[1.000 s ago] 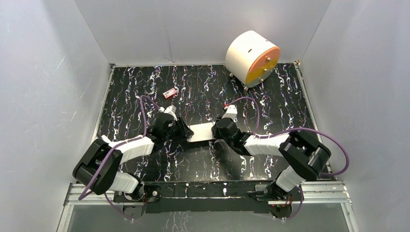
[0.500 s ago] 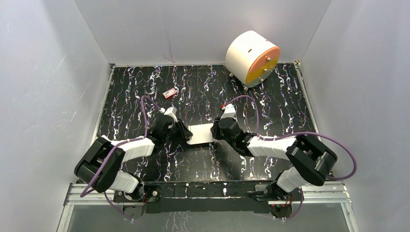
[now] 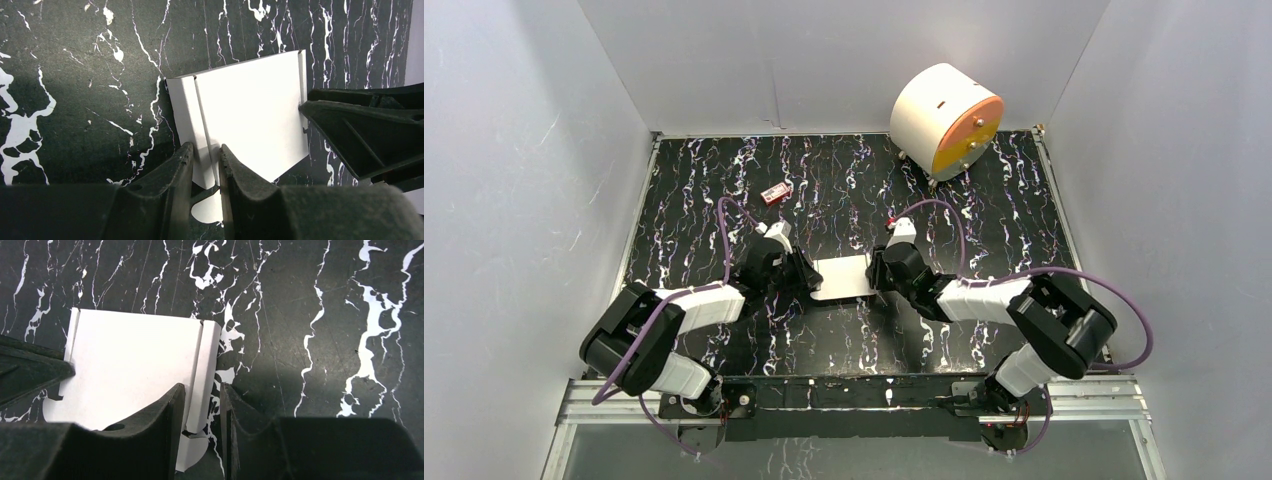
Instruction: Fold the paper box
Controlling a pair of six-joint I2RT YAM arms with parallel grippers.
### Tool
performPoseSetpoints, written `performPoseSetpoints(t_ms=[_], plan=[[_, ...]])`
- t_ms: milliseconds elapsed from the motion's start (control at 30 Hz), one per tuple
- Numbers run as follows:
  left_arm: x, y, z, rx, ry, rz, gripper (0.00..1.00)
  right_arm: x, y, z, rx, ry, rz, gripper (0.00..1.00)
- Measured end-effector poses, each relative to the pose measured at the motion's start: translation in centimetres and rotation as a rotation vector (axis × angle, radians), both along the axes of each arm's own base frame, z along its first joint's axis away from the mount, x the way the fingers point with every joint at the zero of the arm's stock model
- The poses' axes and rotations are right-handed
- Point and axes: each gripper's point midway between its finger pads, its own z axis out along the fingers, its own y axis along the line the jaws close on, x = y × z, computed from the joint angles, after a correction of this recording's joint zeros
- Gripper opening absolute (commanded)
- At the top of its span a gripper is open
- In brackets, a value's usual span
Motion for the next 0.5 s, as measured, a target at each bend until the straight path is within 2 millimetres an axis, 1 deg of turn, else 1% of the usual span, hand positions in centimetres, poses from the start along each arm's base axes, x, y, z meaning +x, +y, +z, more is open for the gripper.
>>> performPoseSetpoints(t_ms=[67,233,500], plan=[[-0.01,0.02,-0.16,0.004,0.002,-0.002,0.22,0.03,0.14,-0.56,0.002,0.010,0.002,0.38],[-0.01,-0.02,-0.26,0.004,0.003,-0.004,0.22,0.30,0.94,-0.72,0.049,0.019,0.005,0.30],[0.02,-0.10,-0.25,0.002,0.000,-0.009,0.20,0.30,0.91,-1.05,0.110,0.072,-0.042,0.24]])
